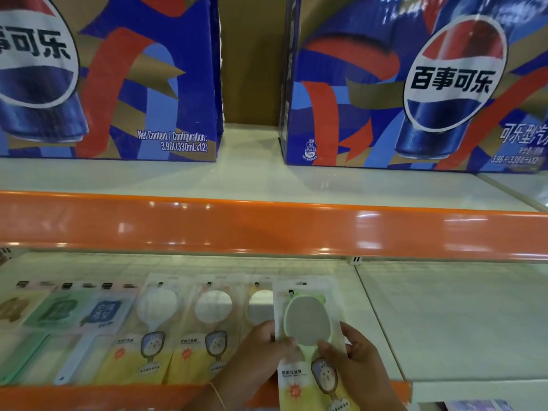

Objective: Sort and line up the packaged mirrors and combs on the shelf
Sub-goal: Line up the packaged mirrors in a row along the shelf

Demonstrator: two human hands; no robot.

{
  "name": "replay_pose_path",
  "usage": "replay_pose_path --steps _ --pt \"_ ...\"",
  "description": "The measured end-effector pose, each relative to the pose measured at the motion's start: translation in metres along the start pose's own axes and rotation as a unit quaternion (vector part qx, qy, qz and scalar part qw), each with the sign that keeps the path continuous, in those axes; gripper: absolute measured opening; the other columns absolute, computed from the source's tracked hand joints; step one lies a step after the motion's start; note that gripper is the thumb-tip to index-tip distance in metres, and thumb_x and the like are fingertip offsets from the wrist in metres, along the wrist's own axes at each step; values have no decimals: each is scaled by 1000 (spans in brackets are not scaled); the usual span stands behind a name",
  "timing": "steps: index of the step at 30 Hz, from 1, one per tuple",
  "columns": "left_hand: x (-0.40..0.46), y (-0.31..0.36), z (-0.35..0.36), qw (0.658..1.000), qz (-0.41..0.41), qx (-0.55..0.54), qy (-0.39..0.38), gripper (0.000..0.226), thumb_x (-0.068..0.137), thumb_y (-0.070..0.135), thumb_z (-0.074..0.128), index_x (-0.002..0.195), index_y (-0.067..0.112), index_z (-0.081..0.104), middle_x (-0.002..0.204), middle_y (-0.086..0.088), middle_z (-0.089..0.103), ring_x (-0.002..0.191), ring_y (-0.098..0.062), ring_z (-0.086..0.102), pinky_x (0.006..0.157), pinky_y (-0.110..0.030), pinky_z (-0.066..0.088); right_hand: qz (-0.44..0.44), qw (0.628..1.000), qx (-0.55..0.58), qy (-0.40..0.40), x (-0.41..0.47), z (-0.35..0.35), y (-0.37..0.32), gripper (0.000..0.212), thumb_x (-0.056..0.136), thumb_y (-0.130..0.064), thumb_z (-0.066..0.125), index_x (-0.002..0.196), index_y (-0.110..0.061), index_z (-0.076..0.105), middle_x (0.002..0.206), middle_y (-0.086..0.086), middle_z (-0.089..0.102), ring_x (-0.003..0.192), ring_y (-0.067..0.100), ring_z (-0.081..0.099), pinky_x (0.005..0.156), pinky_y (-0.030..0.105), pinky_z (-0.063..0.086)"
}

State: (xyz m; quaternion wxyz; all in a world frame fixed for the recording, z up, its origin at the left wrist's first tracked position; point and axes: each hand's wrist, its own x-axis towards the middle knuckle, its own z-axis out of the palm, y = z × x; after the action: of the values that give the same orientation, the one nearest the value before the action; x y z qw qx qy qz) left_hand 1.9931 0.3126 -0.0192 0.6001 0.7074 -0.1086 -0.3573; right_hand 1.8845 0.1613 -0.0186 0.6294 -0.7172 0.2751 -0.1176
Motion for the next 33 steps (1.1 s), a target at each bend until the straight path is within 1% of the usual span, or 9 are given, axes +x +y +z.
replay_pose_path --steps 3,5,8,11,14,20,26,29,33 --pt "1 -1 -1 989 83 102 74 12 93 29 57 103 25 62 83 0 71 68 -10 66 65 -26 54 13 998 15 52 13 -12 2 28 81 -7 73 105 -20 66 72 9 75 59 9 68 51 17 48" --pt "4 -10 -6 936 207 246 145 15 95 29 52 108 25 58 79 4 67 66 -6 61 59 -23 49 19 996 10 92 26 -25 5 26 82 -9 72 106 -19 67 72 8 75 63 15 71 56 26 55" --pt "12 -35 -12 825 316 436 168 25 88 32 52 111 25 58 98 8 62 90 -8 59 73 -17 47 29 994 -26 100 45 -41 12 29 85 -11 70 113 -19 66 78 4 76 73 20 73 65 35 59" --pt "17 -54 -10 777 317 525 142 35 82 44 50 110 27 61 121 7 62 115 -15 57 90 -32 52 24 993 -82 80 58 -44 17 26 86 -13 68 110 -21 67 80 0 75 73 14 71 59 25 54" --pt "23 -68 -10 736 311 589 122 42 87 51 48 119 27 59 140 4 51 133 -21 43 109 -42 33 24 987 -148 57 64 -39 21 27 86 -17 68 113 -20 66 84 -2 73 77 15 69 69 33 57" --pt "19 -68 -10 711 306 624 104 45 92 50 41 131 32 53 143 3 49 135 -26 41 106 -47 20 -1 944 -323 65 66 -33 29 69 86 -44 65 144 -15 40 129 8 59 116 26 56 90 30 44" --pt "18 -67 -11 711 295 633 78 43 94 49 38 134 38 47 147 -2 43 139 -30 34 107 -50 16 -125 903 -409 38 59 -25 36 52 81 -51 53 121 -19 60 100 -5 66 88 19 64 76 29 48" --pt "18 -67 -11 708 292 638 74 42 96 49 34 135 38 46 148 -3 41 141 -32 29 108 -51 15 -150 882 -441 67 66 -22 54 67 77 -62 45 115 -9 65 102 5 70 91 27 67 84 38 50" --pt "18 -68 -11 706 286 644 72 45 98 50 25 138 37 41 151 -5 37 143 -33 24 109 -52 11 -137 885 -436 89 65 -19 64 68 79 -66 43 121 -15 62 112 4 68 98 32 63 87 39 49"
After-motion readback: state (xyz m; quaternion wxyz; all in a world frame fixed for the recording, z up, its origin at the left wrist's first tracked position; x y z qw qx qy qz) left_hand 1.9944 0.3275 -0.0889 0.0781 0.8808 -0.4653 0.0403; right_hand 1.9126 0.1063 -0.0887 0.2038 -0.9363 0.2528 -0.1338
